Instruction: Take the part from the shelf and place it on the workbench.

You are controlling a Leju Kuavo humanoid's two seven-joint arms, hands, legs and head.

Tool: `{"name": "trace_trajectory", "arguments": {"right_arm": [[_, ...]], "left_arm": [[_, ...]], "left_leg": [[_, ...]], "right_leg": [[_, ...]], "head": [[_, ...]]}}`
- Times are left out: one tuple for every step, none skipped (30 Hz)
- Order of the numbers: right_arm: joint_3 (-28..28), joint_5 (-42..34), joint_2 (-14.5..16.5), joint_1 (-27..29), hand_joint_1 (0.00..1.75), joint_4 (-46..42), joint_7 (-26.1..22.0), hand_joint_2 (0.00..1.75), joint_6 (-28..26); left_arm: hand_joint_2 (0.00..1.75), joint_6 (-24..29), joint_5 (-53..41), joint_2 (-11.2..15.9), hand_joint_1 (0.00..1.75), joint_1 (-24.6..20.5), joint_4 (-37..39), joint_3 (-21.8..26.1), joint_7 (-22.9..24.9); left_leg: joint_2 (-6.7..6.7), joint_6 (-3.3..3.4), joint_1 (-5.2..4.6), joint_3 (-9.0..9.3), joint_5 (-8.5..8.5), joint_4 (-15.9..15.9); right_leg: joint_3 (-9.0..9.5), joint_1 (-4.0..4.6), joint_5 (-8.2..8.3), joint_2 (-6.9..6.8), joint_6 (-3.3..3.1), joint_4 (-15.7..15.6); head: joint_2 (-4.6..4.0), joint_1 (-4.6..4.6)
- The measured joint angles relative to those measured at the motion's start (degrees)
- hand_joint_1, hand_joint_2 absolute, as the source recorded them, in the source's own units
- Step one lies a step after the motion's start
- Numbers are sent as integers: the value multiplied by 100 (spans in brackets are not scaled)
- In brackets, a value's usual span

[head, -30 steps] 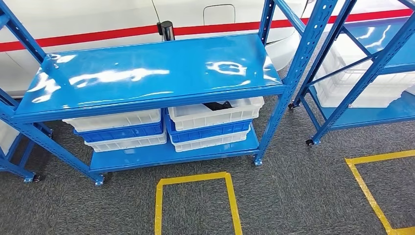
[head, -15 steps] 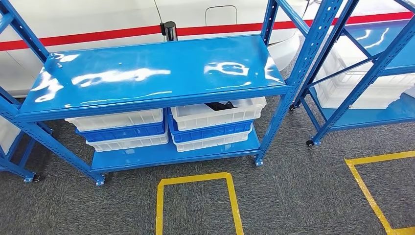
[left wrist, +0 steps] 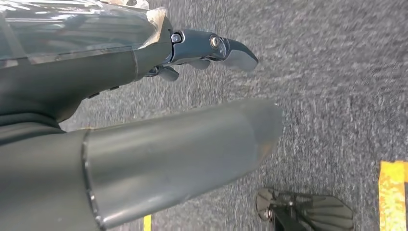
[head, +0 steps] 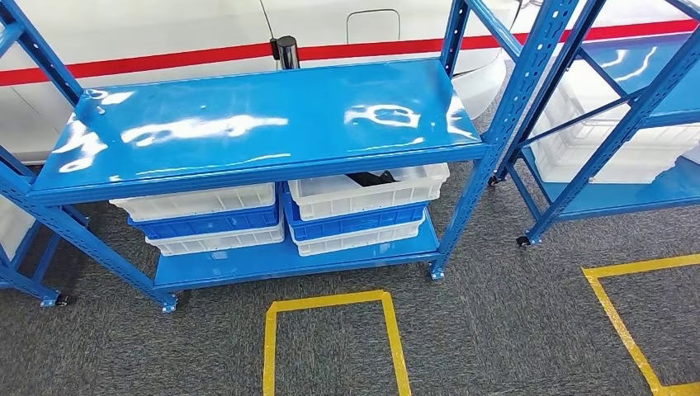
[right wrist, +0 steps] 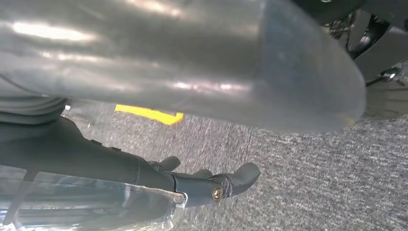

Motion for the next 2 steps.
{"name": "trace_trajectory", "arguments": {"right_arm": [[20, -75, -5, 26, 0, -29, -13, 0, 24], [31, -111, -8, 39, 0, -43, -18, 0, 37]], "left_arm": [[0, -27, 155, 8, 0, 29, -27, -122, 21], [0, -39, 231, 12, 0, 43, -40, -182, 31]], "left_leg": [[0, 0, 0, 1, -1, 0], [0, 0, 0, 1, -2, 0]], "right_leg": [[-4, 0, 0, 0, 0, 0], [-7, 0, 0, 0, 0, 0]], "head": [[0, 1], [0, 1]]}}
